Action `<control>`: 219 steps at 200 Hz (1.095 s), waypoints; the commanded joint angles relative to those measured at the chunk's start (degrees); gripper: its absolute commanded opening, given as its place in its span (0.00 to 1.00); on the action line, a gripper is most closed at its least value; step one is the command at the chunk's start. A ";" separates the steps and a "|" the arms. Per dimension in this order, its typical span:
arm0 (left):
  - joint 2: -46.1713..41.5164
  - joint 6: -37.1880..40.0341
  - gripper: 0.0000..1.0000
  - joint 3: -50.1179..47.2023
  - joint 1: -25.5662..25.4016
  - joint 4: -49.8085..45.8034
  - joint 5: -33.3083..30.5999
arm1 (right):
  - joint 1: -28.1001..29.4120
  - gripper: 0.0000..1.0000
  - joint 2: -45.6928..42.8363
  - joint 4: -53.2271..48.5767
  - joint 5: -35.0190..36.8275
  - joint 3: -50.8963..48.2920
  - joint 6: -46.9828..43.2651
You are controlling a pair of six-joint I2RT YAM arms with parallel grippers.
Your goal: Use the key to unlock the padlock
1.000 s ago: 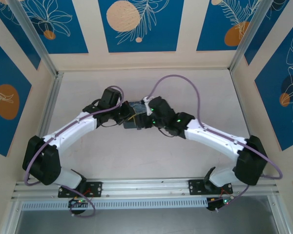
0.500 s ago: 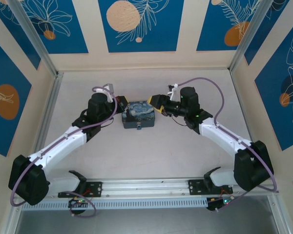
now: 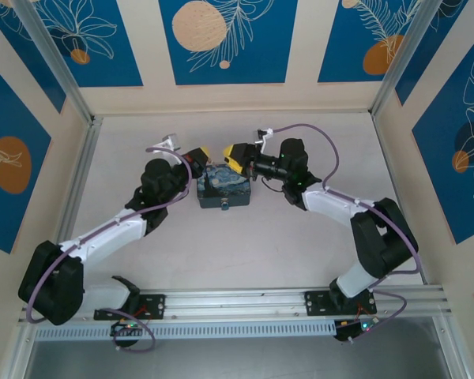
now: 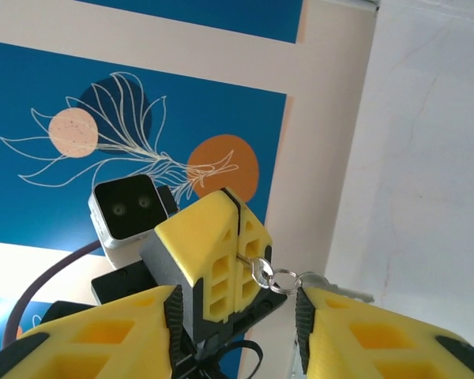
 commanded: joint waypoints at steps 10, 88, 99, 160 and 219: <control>0.82 -3.35 0.00 -0.97 -0.96 7.01 -1.30 | 0.98 0.43 2.83 7.20 -0.30 3.44 3.66; 1.63 -5.65 0.00 -1.26 -1.09 8.84 -2.36 | 3.11 0.40 8.02 10.18 -0.63 6.11 5.35; 1.84 -5.80 0.00 -1.26 -1.08 9.03 -2.44 | 3.30 0.39 8.46 10.54 -0.83 6.04 5.70; 2.12 -5.99 0.00 -1.44 -1.19 9.11 -3.44 | 3.80 0.34 8.84 13.03 -0.81 4.15 6.92; 2.30 -6.02 0.00 -1.35 -1.35 8.85 -3.99 | 4.48 0.32 9.21 14.67 -0.99 3.13 7.78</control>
